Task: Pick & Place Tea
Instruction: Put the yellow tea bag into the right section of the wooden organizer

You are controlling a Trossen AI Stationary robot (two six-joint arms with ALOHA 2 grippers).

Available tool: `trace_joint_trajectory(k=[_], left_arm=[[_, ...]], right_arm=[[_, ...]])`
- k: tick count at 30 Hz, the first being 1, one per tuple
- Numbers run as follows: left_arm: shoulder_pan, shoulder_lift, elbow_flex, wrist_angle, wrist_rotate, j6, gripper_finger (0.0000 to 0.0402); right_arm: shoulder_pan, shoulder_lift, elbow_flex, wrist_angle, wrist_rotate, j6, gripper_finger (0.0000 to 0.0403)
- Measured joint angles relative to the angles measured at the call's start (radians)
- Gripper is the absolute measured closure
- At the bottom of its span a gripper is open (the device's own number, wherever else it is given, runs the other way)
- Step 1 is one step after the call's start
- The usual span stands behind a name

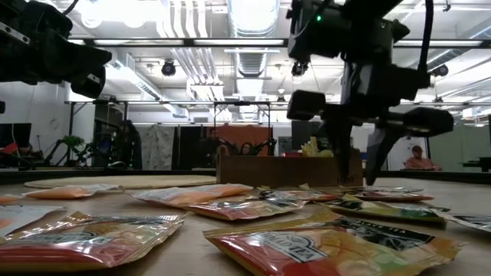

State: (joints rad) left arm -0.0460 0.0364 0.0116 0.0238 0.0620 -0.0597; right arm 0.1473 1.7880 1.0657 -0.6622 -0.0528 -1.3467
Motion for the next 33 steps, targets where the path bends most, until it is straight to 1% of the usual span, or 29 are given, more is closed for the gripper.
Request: trace_joint_trajectory(k=[8, 14, 18, 24, 27, 33], left_arm=[[-0.001, 0.0, 0.0, 0.0, 0.0, 0.0, 0.0401], [-0.001, 0.0, 0.0, 0.0, 0.0, 0.0, 0.0401], [-0.001, 0.0, 0.0, 0.0, 0.0, 0.0, 0.0401], [-0.001, 0.0, 0.0, 0.0, 0.0, 0.0, 0.0401], [-0.001, 0.0, 0.0, 0.0, 0.0, 0.0, 0.0401], [-0.001, 0.0, 0.0, 0.0, 0.0, 0.0, 0.0401]], right_arm=[[-0.013, 0.038, -0.001, -0.003, -0.001, 0.0, 0.0266], [-0.016, 0.038, -0.001, -0.004, 0.0, 0.0, 0.0273], [-0.017, 0.038, -0.004, -0.007, -0.001, -0.001, 0.0305], [-0.017, 0.038, -0.013, -0.008, 0.0, -0.041, 0.0382], [-0.017, 0.038, -0.012, -0.006, 0.01, -0.041, 0.0392], [-0.018, 0.035, -0.01, 0.0, 0.08, -0.042, 0.0394]])
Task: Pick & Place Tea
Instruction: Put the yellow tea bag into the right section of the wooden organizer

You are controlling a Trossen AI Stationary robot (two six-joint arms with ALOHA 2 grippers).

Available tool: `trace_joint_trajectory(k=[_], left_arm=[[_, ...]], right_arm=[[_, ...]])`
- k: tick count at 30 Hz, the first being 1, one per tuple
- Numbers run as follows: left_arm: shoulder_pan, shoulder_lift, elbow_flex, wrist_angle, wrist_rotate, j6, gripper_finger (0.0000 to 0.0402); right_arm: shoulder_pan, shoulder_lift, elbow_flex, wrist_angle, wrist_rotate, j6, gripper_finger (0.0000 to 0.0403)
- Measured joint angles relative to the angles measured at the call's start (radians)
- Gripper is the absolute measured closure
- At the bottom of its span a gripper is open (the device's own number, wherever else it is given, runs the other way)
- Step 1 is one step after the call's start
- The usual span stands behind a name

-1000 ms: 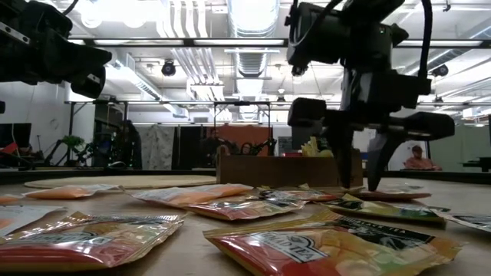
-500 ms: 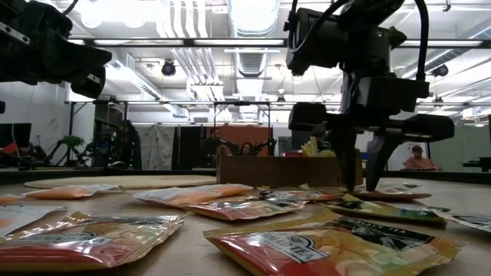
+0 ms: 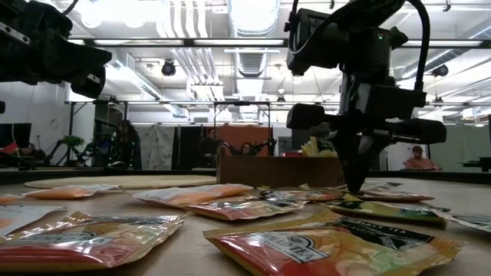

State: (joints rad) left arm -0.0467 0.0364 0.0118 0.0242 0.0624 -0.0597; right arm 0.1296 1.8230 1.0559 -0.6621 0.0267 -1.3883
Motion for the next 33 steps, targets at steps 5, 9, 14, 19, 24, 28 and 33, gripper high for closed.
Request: trace_joint_trajectory(k=[5, 9, 14, 19, 24, 28, 33], left_arm=[[0.0, 0.0, 0.0, 0.0, 0.0, 0.0, 0.0401], [0.0, 0.0, 0.0, 0.0, 0.0, 0.0, 0.0401], [0.0, 0.0, 0.0, 0.0, 0.0, 0.0, 0.0401], [0.0, 0.0, 0.0, 0.0, 0.0, 0.0, 0.0401], [0.0, 0.0, 0.0, 0.0, 0.0, 0.0, 0.0401], [0.001, 0.0, 0.0, 0.0, 0.0, 0.0, 0.0401], [0.001, 0.0, 0.0, 0.0, 0.0, 0.0, 0.0401]], right_arm=[[0.0, 0.0, 0.0, -0.002, 0.003, -0.018, 0.0394], [-0.002, -0.001, 0.001, -0.005, -0.004, -0.059, 0.0394], [-0.002, -0.003, 0.002, -0.015, -0.053, -0.059, 0.0394], [0.003, -0.011, 0.001, -0.016, -0.07, -0.059, 0.0394], [-0.003, -0.025, 0.0, -0.016, -0.092, 0.117, 0.0394], [-0.012, -0.025, 0.0, -0.016, -0.124, 0.288, 0.0394], [-0.01, -0.026, 0.0, -0.015, -0.228, 0.486, 0.0394]])
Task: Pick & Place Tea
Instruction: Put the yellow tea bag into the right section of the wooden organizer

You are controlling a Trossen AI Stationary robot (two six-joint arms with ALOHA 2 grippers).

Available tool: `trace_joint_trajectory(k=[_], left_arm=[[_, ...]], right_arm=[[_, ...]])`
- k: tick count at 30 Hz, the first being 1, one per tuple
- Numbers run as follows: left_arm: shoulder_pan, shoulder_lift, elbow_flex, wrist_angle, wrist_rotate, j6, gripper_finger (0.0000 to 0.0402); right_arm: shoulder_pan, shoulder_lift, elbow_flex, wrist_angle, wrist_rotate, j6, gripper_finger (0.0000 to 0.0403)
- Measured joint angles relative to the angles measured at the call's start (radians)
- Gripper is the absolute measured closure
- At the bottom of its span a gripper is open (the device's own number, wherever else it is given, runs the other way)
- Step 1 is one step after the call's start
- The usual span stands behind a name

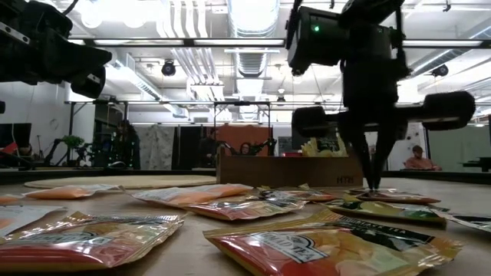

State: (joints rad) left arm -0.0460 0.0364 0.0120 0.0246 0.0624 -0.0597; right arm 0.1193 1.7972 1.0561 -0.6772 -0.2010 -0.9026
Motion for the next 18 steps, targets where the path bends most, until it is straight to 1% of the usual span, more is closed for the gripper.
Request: trace_joint_trajectory(k=[2, 7, 11, 18], left_arm=[[0.0, 0.0, 0.0, 0.0, 0.0, 0.0, 0.0401], [0.0, 0.0, 0.0, 0.0, 0.0, 0.0, 0.0401], [0.0, 0.0, 0.0, 0.0, 0.0, 0.0, 0.0401], [0.0, 0.0, 0.0, 0.0, 0.0, 0.0, 0.0401]], right_arm=[[-0.005, 0.0, 0.0, 0.0, -0.008, 0.048, 0.0394], [-0.014, -0.011, 0.004, 0.0, -0.004, 0.058, 0.0394], [-0.017, -0.046, 0.025, -0.006, 0.051, 0.054, 0.0394], [-0.006, -0.105, 0.041, -0.006, 0.052, -0.044, 0.0394]])
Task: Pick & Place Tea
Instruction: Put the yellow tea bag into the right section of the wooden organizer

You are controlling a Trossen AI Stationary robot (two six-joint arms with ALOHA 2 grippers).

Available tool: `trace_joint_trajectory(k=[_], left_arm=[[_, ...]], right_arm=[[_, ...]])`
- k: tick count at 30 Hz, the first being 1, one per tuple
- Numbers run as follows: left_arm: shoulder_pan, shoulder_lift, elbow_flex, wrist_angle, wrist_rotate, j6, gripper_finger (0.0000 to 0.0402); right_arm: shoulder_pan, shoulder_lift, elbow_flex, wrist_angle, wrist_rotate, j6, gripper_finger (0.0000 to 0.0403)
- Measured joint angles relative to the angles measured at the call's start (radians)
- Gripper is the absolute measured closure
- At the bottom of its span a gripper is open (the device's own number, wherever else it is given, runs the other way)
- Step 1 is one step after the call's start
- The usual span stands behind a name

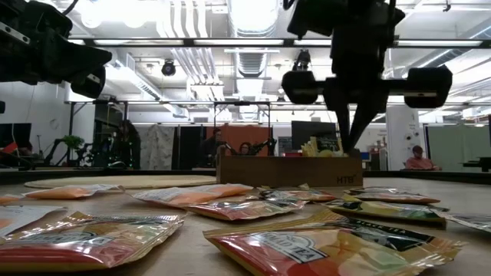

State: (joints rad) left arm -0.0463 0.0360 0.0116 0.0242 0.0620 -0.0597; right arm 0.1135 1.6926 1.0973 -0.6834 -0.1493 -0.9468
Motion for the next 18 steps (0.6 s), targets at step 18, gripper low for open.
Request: trace_joint_trajectory(k=[18], left_arm=[[0.0, 0.0, 0.0, -0.001, 0.0, 0.0, 0.0401]], right_arm=[[0.018, -0.007, -0.01, 0.001, 0.023, 0.604, 0.0394]])
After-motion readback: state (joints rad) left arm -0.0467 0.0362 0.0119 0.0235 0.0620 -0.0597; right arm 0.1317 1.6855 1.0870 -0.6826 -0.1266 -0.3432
